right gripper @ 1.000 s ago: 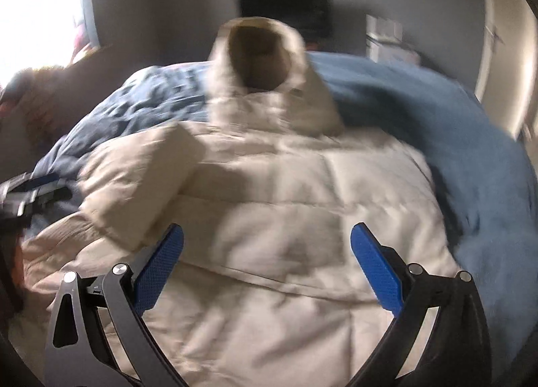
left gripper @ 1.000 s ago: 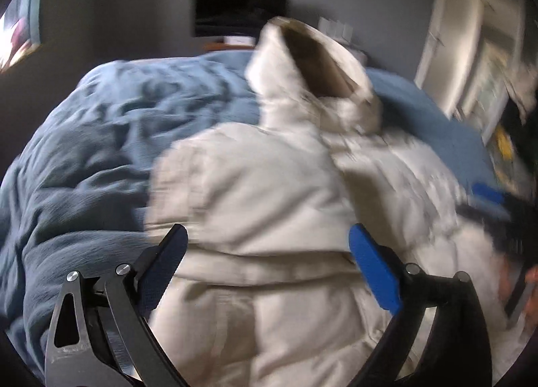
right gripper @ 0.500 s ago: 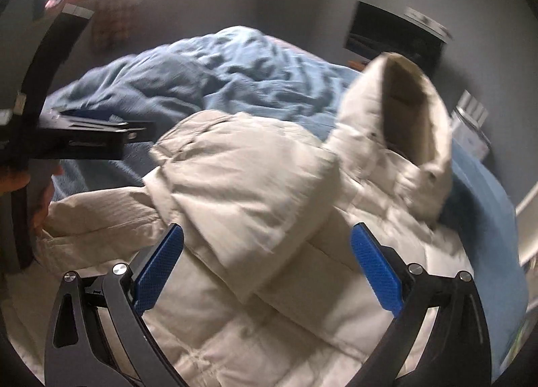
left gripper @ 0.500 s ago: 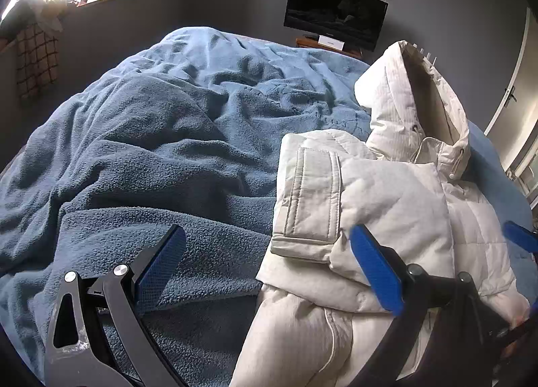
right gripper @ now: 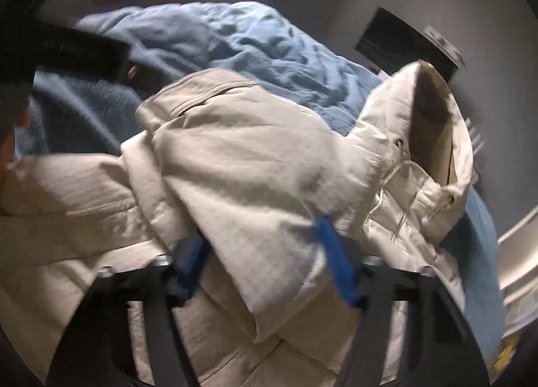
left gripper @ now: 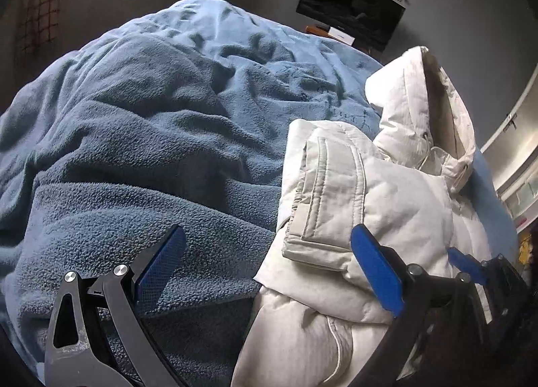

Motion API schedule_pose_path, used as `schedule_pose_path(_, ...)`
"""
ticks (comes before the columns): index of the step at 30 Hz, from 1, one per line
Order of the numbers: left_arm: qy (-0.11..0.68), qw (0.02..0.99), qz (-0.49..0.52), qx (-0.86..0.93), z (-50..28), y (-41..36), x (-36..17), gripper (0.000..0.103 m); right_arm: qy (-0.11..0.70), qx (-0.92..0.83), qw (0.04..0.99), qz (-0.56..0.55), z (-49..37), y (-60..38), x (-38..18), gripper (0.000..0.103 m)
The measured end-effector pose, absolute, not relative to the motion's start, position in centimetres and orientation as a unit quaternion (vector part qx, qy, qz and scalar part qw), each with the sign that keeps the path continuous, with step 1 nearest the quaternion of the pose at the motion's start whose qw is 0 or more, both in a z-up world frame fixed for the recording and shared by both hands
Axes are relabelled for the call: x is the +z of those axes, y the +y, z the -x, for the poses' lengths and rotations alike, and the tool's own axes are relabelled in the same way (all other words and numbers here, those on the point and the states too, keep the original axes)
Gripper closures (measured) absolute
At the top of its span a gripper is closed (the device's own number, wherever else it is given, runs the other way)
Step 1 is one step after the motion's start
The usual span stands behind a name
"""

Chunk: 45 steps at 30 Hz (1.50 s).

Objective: Fold large clothes

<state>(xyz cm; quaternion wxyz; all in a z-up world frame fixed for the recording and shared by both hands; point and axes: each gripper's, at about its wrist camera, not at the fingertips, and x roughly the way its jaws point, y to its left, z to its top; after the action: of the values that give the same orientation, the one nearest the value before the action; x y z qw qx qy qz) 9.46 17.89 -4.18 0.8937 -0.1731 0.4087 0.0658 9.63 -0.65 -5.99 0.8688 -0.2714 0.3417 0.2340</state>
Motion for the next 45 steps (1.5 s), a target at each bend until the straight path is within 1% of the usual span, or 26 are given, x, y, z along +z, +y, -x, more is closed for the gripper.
schedule_pose_path(2, 0.402, 0.899, 0.162, 0.061, -9.5, 17.4, -4.0, 0.008, 0.341, 0.226, 0.876, 0.257, -9.9, -1.4, -5.6, 0.068)
schedule_pose_path(3, 0.394, 0.904, 0.157, 0.056, -9.3, 17.1, -3.7, 0.008, 0.339, 0.223, 0.88, 0.249, -10.0, -1.9, -5.3, 0.072)
schedule_pose_path(6, 0.377, 0.914, 0.142, 0.043, -9.1, 16.4, -3.1, 0.008, 0.335, 0.21, 0.894, 0.213, -10.2, -3.7, -4.0, 0.076)
schedule_pose_path(13, 0.379, 0.919, 0.103, 0.029, -9.4, 14.7, -3.1, 0.008, 0.344, 0.156, 0.921, 0.099, -11.0, -11.3, -1.5, 0.077)
schedule_pose_path(17, 0.379, 0.923, 0.071, 0.019, -9.5, 13.3, -3.0, 0.008, 0.365, 0.131, 0.92, 0.05, -11.3, -15.4, -1.6, 0.077)
schedule_pose_path(21, 0.394, 0.918, 0.035, 0.007, -9.8, 11.8, -3.7, 0.008, 0.408, 0.115, 0.906, 0.001, -11.8, -19.0, -3.6, 0.076)
schedule_pose_path(26, 0.419, 0.908, -0.002, 0.001, -10.4, 10.4, -5.0, 0.008, 0.483, 0.113, 0.866, -0.058, -12.6, -21.4, -7.8, 0.076)
schedule_pose_path(32, 0.439, 0.898, -0.008, 0.003, -10.8, 10.2, -5.9, 0.008, 0.511, 0.118, 0.841, -0.131, -13.3, -23.3, -9.6, 0.076)
schedule_pose_path(34, 0.444, 0.896, -0.008, 0.001, -10.9, 10.1, -6.1, 0.008, 0.51, 0.115, 0.846, -0.11, -13.0, -22.7, -9.2, 0.069)
schedule_pose_path(35, 0.447, 0.895, -0.009, -0.001, -10.9, 10.0, -6.2, 0.008, 0.506, 0.116, 0.85, -0.089, -12.6, -22.2, -8.8, 0.064)
schedule_pose_path(36, 0.451, 0.892, -0.011, -0.002, -10.9, 9.9, -6.3, 0.008, 0.5, 0.117, 0.855, -0.065, -12.5, -21.7, -8.3, 0.057)
schedule_pose_path(37, 0.455, 0.891, -0.012, -0.003, -11.0, 9.8, -6.5, 0.008, 0.493, 0.122, 0.861, -0.03, -11.9, -20.8, -7.7, 0.053)
schedule_pose_path(39, 0.463, 0.886, -0.011, -0.002, -11.2, 9.7, -6.8, 0.008, 0.481, 0.135, 0.866, 0.017, -10.9, -19.8, -7.0, 0.039)
schedule_pose_path(45, 0.478, 0.878, 0.023, 0.005, -11.7, 10.9, -7.3, 0.008, 0.424, 0.196, 0.874, 0.131, -6.6, -16.3, -4.6, 0.031)
